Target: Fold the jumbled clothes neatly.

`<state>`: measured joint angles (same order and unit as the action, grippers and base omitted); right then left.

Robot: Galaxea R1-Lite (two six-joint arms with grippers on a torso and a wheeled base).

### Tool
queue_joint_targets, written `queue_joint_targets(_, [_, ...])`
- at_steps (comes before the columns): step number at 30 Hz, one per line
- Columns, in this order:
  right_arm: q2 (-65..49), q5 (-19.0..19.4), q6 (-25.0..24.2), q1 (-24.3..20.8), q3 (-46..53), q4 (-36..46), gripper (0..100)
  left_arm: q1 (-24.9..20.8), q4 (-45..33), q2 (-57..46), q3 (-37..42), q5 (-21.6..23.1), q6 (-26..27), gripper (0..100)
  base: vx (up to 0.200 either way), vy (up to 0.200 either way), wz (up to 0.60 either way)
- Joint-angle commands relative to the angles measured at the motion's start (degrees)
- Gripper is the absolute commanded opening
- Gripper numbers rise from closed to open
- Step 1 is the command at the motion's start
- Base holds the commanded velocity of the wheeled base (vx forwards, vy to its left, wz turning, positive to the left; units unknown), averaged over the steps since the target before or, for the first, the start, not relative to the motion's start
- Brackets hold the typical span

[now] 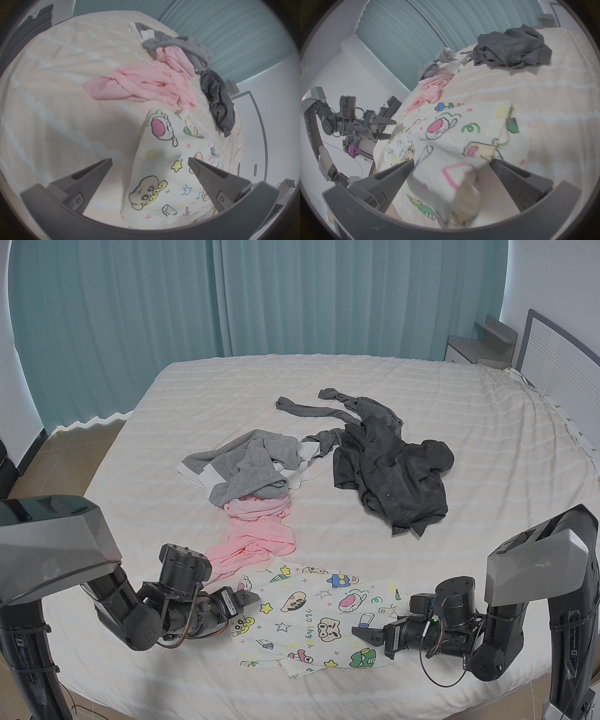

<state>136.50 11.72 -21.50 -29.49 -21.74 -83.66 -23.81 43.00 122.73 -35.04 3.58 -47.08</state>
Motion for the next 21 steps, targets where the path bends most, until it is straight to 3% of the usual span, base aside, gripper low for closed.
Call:
queue_joint_targets(1, [-5.45,-0.03,-0.03,3.47,7.85,-0.27,100,2.80,0.07,-9.27,4.54,0.11,-0.03,100,0.000,0.000,0.00])
queue_joint_targets(5, [-9.94,-0.20,-0.20,7.16,12.68,-1.24,100,3.86,-0.11,-16.83,7.79,0.20,-0.03,100,0.000,0.000,0.00])
queue_joint_targets(9, [-21.10,-0.55,-0.12,14.02,21.74,-5.98,100,4.03,-0.81,-31.94,12.18,-0.42,0.85,100,0.000,0.000,0.00])
queue_joint_targets(13, [-32.96,-5.83,-0.38,21.05,21.74,-3.52,100,3.77,-5.91,-47.41,16.75,-2.18,4.10,100,0.000,0.000,0.00])
queue_joint_targets(16, [-41.75,-6.44,0.06,25.27,21.74,-2.12,100,3.68,-14.08,-59.98,15.96,-3.76,4.37,100,0.000,0.000,0.00])
queue_joint_targets(21, [-61.62,-6.88,3.57,28.35,21.74,10.80,100,3.33,-40.27,-81.60,8.40,-9.30,8.06,100,0.000,0.000,0.00])
